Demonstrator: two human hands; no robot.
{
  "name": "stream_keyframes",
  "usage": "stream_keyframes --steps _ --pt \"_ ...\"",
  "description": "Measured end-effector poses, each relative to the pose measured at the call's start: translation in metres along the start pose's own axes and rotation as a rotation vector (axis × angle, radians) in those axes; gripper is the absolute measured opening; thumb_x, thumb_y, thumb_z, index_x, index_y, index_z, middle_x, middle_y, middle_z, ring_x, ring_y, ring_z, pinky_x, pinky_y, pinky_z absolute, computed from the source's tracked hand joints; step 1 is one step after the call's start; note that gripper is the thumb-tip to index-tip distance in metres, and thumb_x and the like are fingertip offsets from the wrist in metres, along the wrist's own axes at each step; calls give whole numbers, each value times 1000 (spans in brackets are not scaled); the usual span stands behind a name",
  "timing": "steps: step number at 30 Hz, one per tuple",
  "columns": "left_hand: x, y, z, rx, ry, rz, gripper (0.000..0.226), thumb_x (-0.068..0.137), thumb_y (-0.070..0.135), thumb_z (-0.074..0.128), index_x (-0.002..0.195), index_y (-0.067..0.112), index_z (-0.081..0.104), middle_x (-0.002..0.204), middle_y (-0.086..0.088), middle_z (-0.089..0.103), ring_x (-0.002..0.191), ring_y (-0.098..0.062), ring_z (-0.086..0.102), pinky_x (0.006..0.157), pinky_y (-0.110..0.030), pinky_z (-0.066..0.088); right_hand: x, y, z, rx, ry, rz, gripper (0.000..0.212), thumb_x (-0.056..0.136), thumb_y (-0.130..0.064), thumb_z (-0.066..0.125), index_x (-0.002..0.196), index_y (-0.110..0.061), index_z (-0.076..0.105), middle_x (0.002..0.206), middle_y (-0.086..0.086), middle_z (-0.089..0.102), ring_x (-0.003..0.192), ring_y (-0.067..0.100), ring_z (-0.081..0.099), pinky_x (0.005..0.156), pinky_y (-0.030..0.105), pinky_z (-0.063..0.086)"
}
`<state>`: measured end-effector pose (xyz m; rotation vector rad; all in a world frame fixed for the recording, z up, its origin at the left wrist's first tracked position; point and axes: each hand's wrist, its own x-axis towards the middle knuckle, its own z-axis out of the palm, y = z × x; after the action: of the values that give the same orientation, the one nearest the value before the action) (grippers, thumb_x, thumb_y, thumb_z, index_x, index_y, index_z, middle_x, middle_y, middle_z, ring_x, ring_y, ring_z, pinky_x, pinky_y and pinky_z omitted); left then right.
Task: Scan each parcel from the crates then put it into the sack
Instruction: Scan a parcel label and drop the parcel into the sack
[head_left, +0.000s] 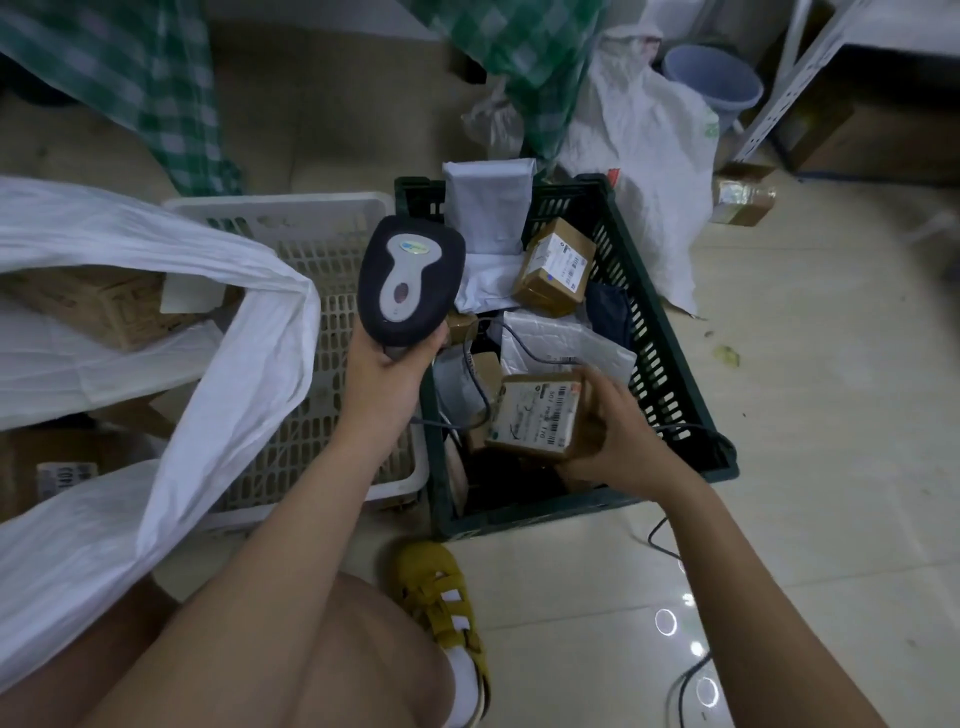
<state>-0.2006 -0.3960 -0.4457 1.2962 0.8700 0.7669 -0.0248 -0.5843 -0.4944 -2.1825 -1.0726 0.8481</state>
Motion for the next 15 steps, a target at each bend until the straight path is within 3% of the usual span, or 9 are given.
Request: stream_keyframes --steps 3,7,9,12,15 --pt "-6 3 -3 21 -4 1 50 85 9 70 130 15 49 115 17 57 92 24 52 79 1 42 -23 -19 -22 55 24 -83 107 59 -17 88 145 -33 25 135 -15 33 131 11 34 109 42 39" --pt "-25 14 -7 30 -34 -3 54 86 8 69 135 13 49 127 5 58 106 4 56 83 -1 43 -47 -37 -36 61 -30 -128 107 62 -14 88 143 -41 24 140 -13 31 132 11 35 107 36 41" --pt "-36 24 -10 25 -34 9 52 86 9 69 134 15 50 125 9 58 109 1 54 82 -1 43 -51 -45 -35 23 -114 -114 109 61 -18 87 145 -41 22 143 -13 28 135 11 32 110 34 38" --pt "-51 38 -17 26 -28 36 45 86 7 69 122 26 50 111 21 57 97 15 52 80 -2 44 -42 -58 -21 -31 -178 -128 110 54 -36 83 145 -46 21 144 -9 33 136 15 34 111 45 37" --pt "-63 51 -26 -4 -23 47 47 86 3 68 123 24 49 112 18 56 98 7 53 77 -1 45 -27 -70 2 -107 -215 -166 115 56 -46 86 147 -46 16 147 -9 30 137 15 30 113 45 32"
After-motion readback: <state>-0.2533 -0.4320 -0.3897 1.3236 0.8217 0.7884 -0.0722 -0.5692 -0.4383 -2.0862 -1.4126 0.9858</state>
